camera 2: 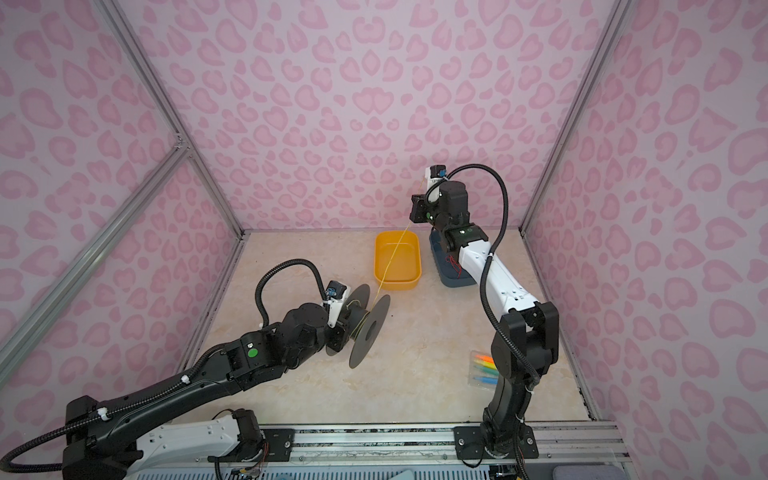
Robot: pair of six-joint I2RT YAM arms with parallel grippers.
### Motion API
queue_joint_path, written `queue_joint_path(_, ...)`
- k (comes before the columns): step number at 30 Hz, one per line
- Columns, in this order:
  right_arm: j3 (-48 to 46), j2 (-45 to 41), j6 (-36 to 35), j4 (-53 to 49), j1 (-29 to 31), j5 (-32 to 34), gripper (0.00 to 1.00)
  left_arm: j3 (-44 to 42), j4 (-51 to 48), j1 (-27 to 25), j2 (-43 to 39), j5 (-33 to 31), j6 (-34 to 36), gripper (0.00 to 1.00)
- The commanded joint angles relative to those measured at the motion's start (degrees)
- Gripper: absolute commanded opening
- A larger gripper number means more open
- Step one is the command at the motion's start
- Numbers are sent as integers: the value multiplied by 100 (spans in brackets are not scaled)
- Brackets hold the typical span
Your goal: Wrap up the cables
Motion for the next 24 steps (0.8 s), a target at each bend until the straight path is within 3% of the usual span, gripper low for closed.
queue_joint_path(1, -329, -53, 33, 1040, -41, 531, 0, 14, -243, 65, -248, 209, 94, 4)
queue_joint_path(8, -1535, -259, 195, 1628, -10, 687, 0, 160, 146, 1005, -770, 1197, -247, 4)
queue_joint_path(16, -2949, -379, 774, 2735, 326, 1211, 0, 325, 770, 2044, -821, 2409, -660, 4)
queue_joint_path(24, -4030, -451, 1300, 3556, 846, 1757, 0, 434, 1245, 2714, -759, 2831, -1162, 4)
